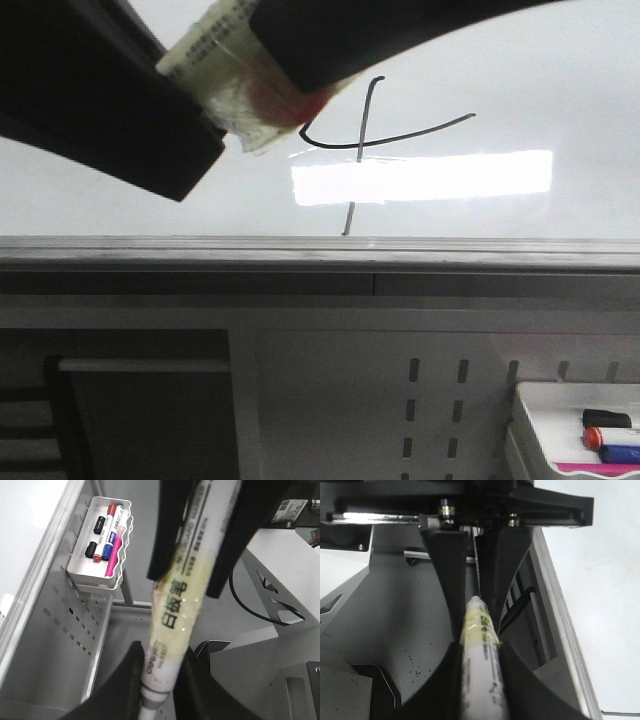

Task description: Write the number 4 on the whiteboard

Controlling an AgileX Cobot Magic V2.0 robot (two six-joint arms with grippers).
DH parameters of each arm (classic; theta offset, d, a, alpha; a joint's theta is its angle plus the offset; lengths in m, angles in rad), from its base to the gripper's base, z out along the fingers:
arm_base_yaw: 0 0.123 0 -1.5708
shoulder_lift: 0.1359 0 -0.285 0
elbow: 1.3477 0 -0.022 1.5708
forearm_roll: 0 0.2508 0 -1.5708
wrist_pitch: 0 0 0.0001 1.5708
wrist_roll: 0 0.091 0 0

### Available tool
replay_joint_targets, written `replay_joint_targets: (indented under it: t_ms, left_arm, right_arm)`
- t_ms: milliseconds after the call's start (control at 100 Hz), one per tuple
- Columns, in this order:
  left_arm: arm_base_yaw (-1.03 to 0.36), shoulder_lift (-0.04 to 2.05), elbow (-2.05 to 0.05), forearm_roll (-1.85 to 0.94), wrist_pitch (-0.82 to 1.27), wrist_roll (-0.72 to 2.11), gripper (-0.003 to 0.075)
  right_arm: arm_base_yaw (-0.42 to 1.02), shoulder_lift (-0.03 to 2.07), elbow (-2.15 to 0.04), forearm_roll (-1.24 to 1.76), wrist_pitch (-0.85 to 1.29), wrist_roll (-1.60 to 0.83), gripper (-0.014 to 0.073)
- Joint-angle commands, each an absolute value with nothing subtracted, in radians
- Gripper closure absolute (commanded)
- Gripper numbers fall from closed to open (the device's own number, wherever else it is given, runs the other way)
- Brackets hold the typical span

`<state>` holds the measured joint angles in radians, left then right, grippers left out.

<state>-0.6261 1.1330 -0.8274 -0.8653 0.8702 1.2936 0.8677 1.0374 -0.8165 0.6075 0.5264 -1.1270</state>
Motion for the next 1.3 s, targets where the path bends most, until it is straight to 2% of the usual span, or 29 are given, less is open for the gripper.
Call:
replay_joint_targets:
  t_ms: [0, 50, 120, 210, 310, 440, 580, 650, 720, 770, 900, 1060, 1290]
  left_arm:
    - [-0.626, 1.123, -0.862, -0.947, 0.768, 1.269, 0.0741]
    - [-0.626, 1.123, -0.862, -0.947, 0.768, 1.269, 0.0741]
    - [-0.626, 1.123, -0.862, -0.947, 0.768, 1.269, 0.0741]
    - [-0.626, 1.123, -0.862, -0.947, 0.768, 1.269, 0.0741]
    - [-0.626, 1.123, -0.862, -0.947, 0.768, 1.258, 0.0741]
    - [-0.625, 1.123, -0.862, -0.939, 0.733, 1.201, 0.0741]
    - [-0.621, 1.123, -0.847, -0.939, 0.594, 1.106, 0.0741]
    - [-0.621, 1.123, -0.827, -0.948, 0.479, 1.049, 0.0741]
    - [-0.621, 1.123, -0.799, -0.982, 0.345, 1.001, 0.0741]
    - [-0.621, 1.128, -0.780, -1.038, 0.252, 0.999, 0.0741]
    - [-0.621, 1.178, -0.765, -1.196, 0.044, 0.999, 0.0741]
    - [-0.621, 1.277, -0.776, -1.345, -0.060, 0.999, 0.0741]
    - [-0.621, 1.400, -0.813, -1.443, -0.068, 0.999, 0.0741]
  right_arm:
    - [0.870, 1.020, -0.840, 0.661, 0.533, -1.136, 0.0612]
    - [0.870, 1.020, -0.840, 0.661, 0.533, -1.136, 0.0569]
    - [0.868, 1.020, -0.840, 0.661, 0.526, -1.136, 0.0455]
    - [0.868, 1.019, -0.840, 0.661, 0.469, -1.136, 0.0262]
    - [0.860, 0.996, -0.840, 0.646, 0.373, -1.136, 0.0136]
    - [0.797, 0.946, -0.840, 0.645, 0.307, -1.136, 0.0116]
    - [0.684, 0.876, -0.840, 0.645, 0.322, -1.135, 0.0116]
    - [0.628, 0.839, -0.838, 0.647, 0.326, -1.119, 0.0133]
    - [0.581, 0.805, -0.837, 0.661, 0.334, -1.092, 0.0219]
    - [0.554, 0.787, -0.836, 0.661, 0.340, -1.051, 0.0323]
    - [0.508, 0.770, -0.836, 0.661, 0.414, -1.030, 0.0669]
    - [0.505, 0.770, -0.829, 0.665, 0.454, -1.028, 0.0658]
    - [0.505, 0.770, -0.828, 0.667, 0.460, -1.020, 0.0658]
